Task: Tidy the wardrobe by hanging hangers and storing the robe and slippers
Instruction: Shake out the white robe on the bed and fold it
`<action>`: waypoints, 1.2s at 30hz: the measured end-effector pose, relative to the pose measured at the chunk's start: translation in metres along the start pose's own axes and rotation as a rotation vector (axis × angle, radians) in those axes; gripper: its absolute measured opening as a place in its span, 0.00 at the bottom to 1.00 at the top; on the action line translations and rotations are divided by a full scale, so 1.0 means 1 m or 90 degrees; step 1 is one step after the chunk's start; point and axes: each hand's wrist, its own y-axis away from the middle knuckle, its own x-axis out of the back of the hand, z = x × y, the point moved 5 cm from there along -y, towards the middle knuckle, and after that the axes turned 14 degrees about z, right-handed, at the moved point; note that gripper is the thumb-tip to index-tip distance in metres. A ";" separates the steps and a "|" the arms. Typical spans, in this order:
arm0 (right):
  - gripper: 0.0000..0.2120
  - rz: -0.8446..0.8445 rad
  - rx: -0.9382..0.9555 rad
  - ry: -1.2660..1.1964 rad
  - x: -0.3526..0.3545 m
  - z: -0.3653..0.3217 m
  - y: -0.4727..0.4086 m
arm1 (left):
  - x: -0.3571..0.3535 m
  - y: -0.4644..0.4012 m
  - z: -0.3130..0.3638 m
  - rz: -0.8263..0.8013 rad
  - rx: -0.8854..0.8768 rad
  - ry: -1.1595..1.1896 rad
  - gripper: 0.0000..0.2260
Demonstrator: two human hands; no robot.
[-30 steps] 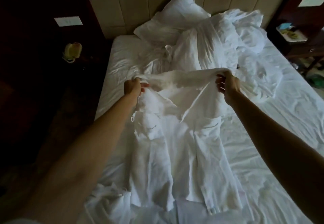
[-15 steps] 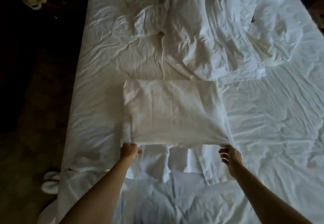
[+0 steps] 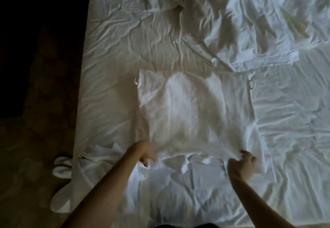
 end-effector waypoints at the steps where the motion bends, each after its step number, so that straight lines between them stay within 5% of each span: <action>1: 0.21 -0.012 0.094 -0.022 -0.011 -0.026 0.024 | 0.019 -0.011 -0.004 0.038 0.021 0.025 0.15; 5: 0.20 -0.146 0.421 -0.028 -0.080 -0.112 0.134 | 0.097 -0.056 -0.027 0.419 0.118 0.246 0.24; 9: 0.43 -0.293 0.475 0.115 -0.153 -0.149 0.218 | 0.113 -0.106 -0.035 0.370 0.165 0.466 0.49; 13: 0.61 -0.347 0.410 0.262 -0.212 -0.150 0.254 | 0.105 -0.136 -0.026 0.354 0.113 0.571 0.43; 16: 0.55 -0.299 0.406 0.274 -0.233 -0.148 0.259 | 0.101 -0.146 -0.016 0.356 0.070 0.600 0.36; 19: 0.32 -0.151 0.449 0.211 -0.220 -0.151 0.237 | 0.102 -0.148 -0.017 0.385 0.076 0.581 0.36; 22: 0.15 -0.246 0.411 0.105 -0.192 -0.157 0.199 | 0.112 -0.132 -0.002 0.463 0.058 0.586 0.25; 25: 0.16 -0.366 0.316 0.010 -0.158 -0.157 0.141 | 0.118 -0.102 0.051 0.547 0.002 0.614 0.15; 29: 0.18 -0.480 0.154 -0.164 -0.101 -0.139 0.048 | 0.115 -0.061 0.161 0.585 -0.096 0.639 0.16; 36: 0.19 -0.466 -0.002 -0.189 -0.030 -0.064 -0.134 | 0.066 -0.045 0.361 0.487 -0.187 0.594 0.14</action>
